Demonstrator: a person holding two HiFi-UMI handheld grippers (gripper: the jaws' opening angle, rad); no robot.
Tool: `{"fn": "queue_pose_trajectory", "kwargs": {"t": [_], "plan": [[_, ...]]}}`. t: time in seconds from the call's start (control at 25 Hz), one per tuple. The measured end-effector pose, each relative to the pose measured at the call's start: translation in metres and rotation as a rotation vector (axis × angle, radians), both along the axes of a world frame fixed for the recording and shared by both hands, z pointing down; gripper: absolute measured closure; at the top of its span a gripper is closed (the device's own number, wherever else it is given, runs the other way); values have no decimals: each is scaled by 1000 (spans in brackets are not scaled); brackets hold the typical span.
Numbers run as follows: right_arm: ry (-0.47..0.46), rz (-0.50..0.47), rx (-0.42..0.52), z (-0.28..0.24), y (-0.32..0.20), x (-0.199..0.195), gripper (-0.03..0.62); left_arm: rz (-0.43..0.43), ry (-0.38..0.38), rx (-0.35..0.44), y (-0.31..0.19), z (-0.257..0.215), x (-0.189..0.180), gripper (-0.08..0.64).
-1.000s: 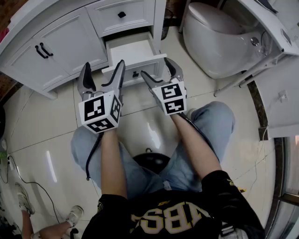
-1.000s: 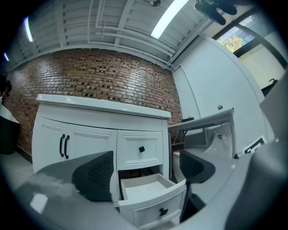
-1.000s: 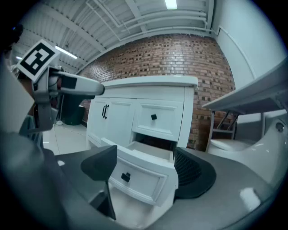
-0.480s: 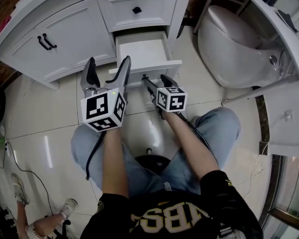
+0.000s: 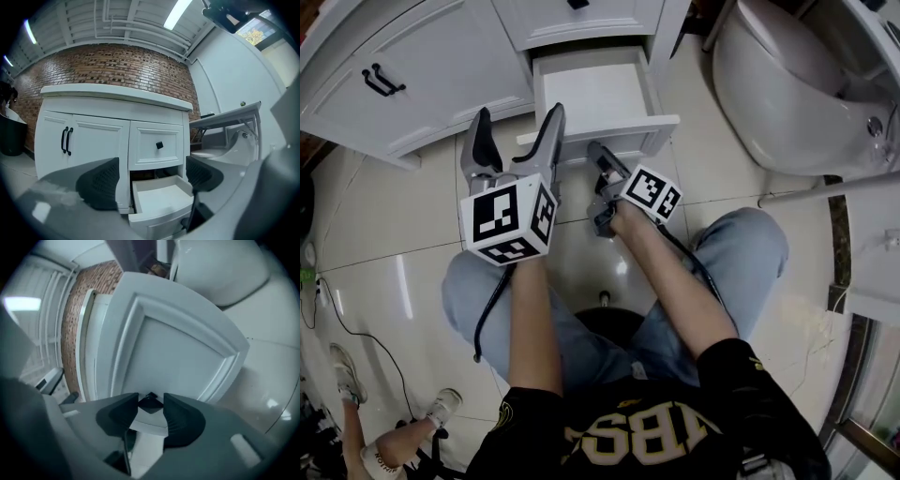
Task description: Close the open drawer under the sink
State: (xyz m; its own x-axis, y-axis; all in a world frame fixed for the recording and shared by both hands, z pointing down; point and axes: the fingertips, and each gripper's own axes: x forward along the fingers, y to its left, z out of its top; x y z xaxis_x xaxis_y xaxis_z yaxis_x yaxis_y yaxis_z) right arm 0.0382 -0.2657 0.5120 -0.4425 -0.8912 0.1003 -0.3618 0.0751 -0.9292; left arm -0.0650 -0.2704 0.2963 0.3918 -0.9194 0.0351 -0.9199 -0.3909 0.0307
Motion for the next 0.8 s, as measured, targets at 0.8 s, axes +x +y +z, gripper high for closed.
{"fn": "queue_pose_trajectory", "kwargs": {"t": [0.8], "plan": [[-189,112,24,4,-140,17,420,-101,-32,-66,-58,30,-40,109]]}}
